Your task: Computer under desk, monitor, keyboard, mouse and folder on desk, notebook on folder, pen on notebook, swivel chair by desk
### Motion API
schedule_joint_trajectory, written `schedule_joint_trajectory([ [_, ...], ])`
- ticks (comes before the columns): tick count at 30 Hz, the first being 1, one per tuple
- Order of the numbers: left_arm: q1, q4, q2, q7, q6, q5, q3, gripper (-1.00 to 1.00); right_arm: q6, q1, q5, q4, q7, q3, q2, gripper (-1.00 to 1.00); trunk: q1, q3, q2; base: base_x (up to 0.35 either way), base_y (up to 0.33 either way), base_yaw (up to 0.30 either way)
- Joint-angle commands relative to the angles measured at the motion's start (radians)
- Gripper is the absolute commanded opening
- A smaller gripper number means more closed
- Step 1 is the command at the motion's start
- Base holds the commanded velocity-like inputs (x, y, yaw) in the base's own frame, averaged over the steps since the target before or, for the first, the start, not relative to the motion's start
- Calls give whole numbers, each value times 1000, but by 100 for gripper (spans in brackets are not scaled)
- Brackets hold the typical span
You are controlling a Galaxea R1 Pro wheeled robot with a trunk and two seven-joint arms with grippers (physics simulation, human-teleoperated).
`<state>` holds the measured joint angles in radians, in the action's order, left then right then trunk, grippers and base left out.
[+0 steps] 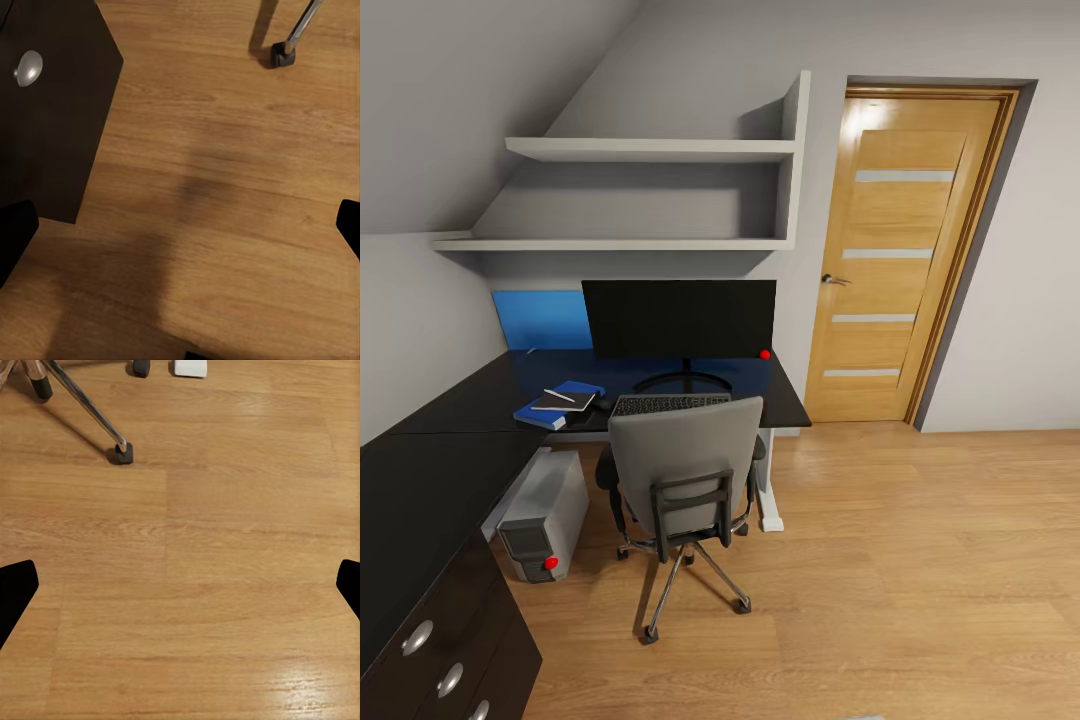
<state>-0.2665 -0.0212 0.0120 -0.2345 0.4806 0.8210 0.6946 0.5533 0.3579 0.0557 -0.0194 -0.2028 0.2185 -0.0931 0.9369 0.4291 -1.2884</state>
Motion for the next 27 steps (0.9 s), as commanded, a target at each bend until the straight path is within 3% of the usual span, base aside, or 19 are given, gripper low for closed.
schedule_joint_trajectory([
  [1, 0, 0, 2, -8, 1, 1, 9, 100, 4, 1, 6, -2, -4, 9, 0, 100, 0, 1, -1, 0, 0, 0],
  [8, 0, 0, 15, -8, 1, 1, 7, 100, 4, 1, 6, -2, -4, 9, 0, 100, 0, 1, -1, 0, 0, 0],
  [27, 0, 0, 16, -8, 1, 1, 7, 100, 4, 1, 6, -2, -4, 9, 0, 100, 0, 1, -1, 0, 0, 0],
])
